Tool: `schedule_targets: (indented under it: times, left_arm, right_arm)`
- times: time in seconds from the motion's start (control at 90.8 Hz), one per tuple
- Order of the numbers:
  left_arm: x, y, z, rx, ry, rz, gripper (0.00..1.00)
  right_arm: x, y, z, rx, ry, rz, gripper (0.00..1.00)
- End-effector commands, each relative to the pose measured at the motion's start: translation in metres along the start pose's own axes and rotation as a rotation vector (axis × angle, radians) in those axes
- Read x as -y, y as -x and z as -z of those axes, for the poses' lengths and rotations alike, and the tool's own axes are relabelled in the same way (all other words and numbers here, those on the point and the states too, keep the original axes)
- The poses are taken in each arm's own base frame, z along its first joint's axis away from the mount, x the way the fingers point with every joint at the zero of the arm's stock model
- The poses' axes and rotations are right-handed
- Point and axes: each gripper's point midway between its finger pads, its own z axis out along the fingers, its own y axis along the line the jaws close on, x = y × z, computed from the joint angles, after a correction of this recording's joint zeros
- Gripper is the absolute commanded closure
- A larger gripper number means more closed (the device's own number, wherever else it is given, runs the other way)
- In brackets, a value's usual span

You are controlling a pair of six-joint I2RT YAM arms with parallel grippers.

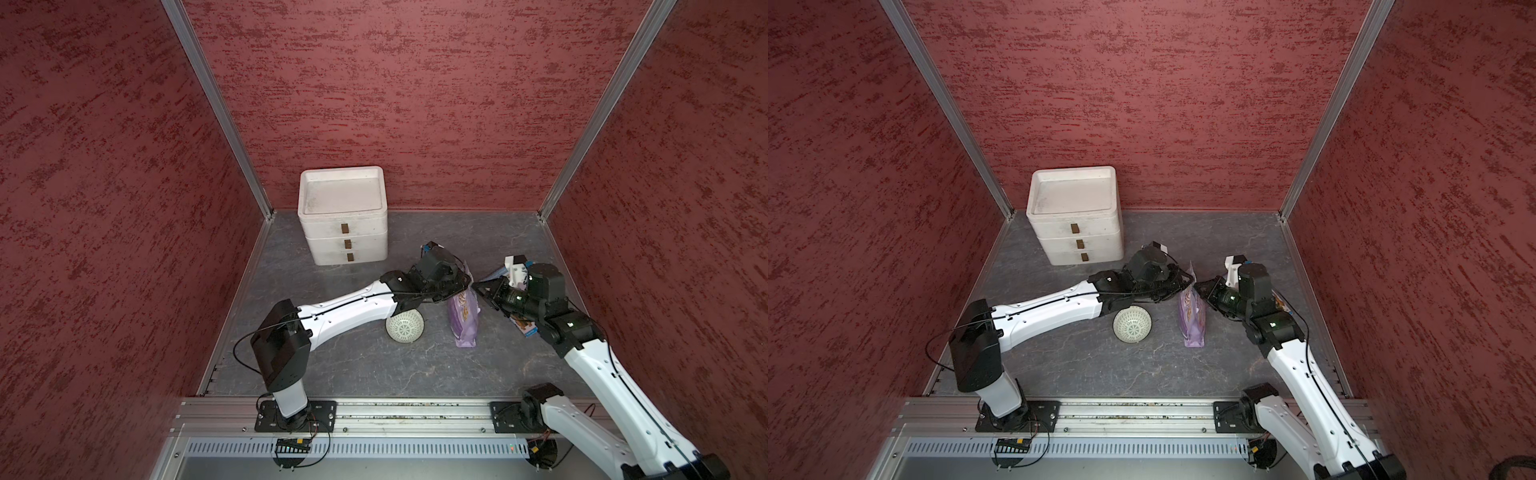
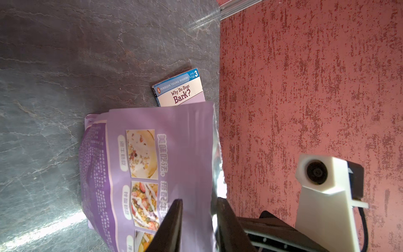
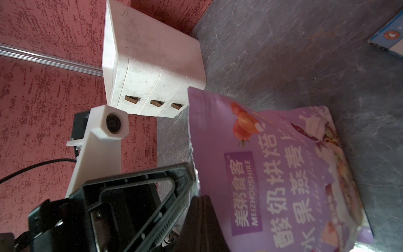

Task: Pour the oats into the breakfast bowl
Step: Open the oats bag at the center of the board.

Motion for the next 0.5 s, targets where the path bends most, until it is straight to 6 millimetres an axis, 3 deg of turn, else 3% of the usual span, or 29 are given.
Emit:
schedule_targets:
  times: [0.0,0.121,0.275,0.485]
  left_arm:
    - [0.007,-0.002,0.000,0.008,-0.022,-0.014,0.76]
    - [0.005,-0.004,-0.002,0.000,-0.012,-0.014,0.83]
    - [0.000,-0.005,-0.003,-0.005,0.007,-0.008,1.00]
    - [-0.002,-0.004,-0.001,-0.004,0.020,-0.012,1.00]
  right_arm:
    - [0.014,-0.009,-0.002,-0.039,-0.045,-0.017,1.00]
    - [0.013,-0.009,-0.001,-0.039,-0.048,-0.012,1.00]
    - [0.016,-0.009,-0.001,-0.038,-0.061,-0.009,1.00]
    - [0.009,0.001,0.007,-0.009,-0.090,0.061,1.00]
